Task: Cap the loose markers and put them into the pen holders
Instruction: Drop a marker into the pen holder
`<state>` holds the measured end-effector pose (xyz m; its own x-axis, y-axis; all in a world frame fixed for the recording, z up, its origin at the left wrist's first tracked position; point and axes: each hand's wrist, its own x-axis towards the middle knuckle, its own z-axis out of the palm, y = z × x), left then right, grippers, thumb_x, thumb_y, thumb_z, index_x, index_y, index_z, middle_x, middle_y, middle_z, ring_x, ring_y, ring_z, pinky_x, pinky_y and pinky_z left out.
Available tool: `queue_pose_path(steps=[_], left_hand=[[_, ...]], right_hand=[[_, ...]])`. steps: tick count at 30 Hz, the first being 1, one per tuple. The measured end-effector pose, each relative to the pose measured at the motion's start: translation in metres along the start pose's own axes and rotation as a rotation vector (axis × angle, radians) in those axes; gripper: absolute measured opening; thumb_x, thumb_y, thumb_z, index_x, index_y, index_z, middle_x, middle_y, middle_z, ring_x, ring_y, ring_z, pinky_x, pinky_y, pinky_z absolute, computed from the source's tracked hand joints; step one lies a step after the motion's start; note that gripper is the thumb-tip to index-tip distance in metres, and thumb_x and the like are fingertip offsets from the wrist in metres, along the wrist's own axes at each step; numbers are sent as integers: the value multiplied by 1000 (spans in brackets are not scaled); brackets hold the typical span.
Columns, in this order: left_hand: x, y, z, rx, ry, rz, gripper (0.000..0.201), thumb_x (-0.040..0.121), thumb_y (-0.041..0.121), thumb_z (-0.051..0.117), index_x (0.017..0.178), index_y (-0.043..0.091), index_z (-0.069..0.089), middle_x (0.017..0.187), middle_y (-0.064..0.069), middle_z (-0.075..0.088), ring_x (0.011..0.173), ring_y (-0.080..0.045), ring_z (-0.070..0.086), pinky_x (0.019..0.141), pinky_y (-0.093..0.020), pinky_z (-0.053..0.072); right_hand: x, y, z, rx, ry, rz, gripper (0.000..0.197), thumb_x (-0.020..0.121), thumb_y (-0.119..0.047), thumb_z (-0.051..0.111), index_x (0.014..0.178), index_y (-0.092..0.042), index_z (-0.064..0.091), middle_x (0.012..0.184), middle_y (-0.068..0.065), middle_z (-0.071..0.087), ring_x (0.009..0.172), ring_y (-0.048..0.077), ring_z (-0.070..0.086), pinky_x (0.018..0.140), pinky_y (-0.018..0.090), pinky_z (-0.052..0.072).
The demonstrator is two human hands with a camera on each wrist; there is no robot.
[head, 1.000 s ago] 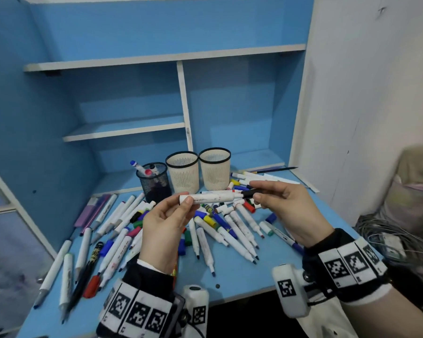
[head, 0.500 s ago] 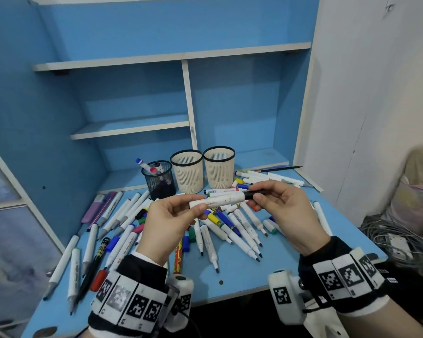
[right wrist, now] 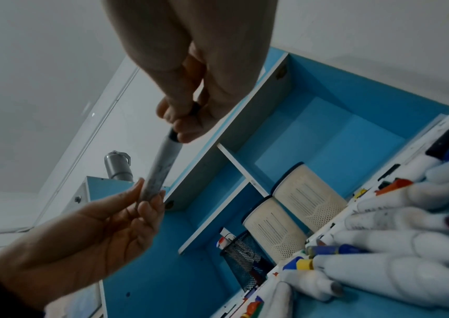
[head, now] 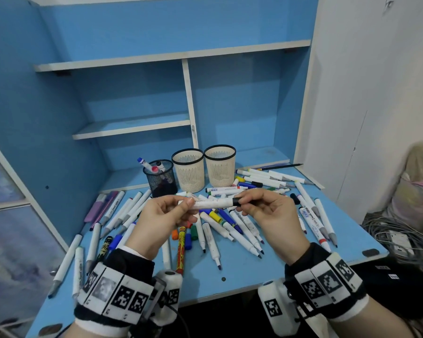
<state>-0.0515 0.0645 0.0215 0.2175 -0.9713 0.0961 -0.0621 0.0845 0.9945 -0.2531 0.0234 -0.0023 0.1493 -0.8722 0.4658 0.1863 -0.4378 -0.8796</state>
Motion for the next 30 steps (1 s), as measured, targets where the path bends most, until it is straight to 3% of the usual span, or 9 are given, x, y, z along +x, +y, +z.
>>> queue_pose_path(steps=[4,7,10,14,18,21,25,28,30], left_hand=[[8,19,-15,39,-55,78,22,73,20,65,89,5,69,72,-11,72,60,-13,66,57,-18,54],[24,37,-32,171,-29,160,13,76,17,66,87,10,70,73,-10,73,62,-12,68,59,-17,54],[49,54,-52,284,64,234,7,81,6,67,85,12,68,64,1,72,56,-4,66,55,-11,51],[87,68,-76,444,189,297,13,76,1,72,82,11,66,59,7,67,50,2,61,52,-8,47],[118,72,-94,642,336,319,14,76,7,74,88,11,68,70,-1,69,72,-18,64,72,-26,50],[133,73,-97,788,404,344,21,77,11,74,96,5,69,87,-13,69,81,-22,62,74,-25,49],[147,77,-98,898,450,357,24,82,16,71,103,4,69,94,-13,68,91,-24,61,81,-26,44],[154,79,-100,917,457,369,28,85,15,67,111,5,67,107,-15,68,102,-25,61,92,-26,43],[159,78,-100,938,448,375,30,87,16,64,116,5,65,110,-16,67,105,-26,60,92,-24,41]], right_hand=[[-4,-3,-6,-6,-51,-1,30,73,17,67,69,-13,71,84,1,72,86,16,68,81,21,53],[-5,-5,-15,-100,-39,26,23,77,12,67,80,-11,71,86,3,72,83,13,68,77,17,52],[5,-2,-30,-310,-78,174,24,82,7,64,83,-16,69,85,1,71,75,7,66,71,17,50],[23,8,-44,-690,-268,309,18,85,-4,60,89,-20,69,85,1,67,74,15,61,70,27,52],[42,21,-43,-1054,-512,325,27,88,-8,51,108,-17,67,99,2,63,82,13,56,72,21,44],[54,29,-37,-1221,-723,386,31,90,-12,53,120,-16,62,107,3,59,89,11,49,76,20,38],[65,34,-25,-1309,-837,392,30,91,-7,50,116,-13,65,109,7,59,89,13,49,69,19,39],[70,36,-17,-1362,-867,368,27,91,-5,47,109,-6,67,115,10,64,102,23,58,81,27,48],[72,39,-12,-1407,-881,352,24,91,-6,46,101,-1,67,109,15,66,99,27,60,82,33,49]])
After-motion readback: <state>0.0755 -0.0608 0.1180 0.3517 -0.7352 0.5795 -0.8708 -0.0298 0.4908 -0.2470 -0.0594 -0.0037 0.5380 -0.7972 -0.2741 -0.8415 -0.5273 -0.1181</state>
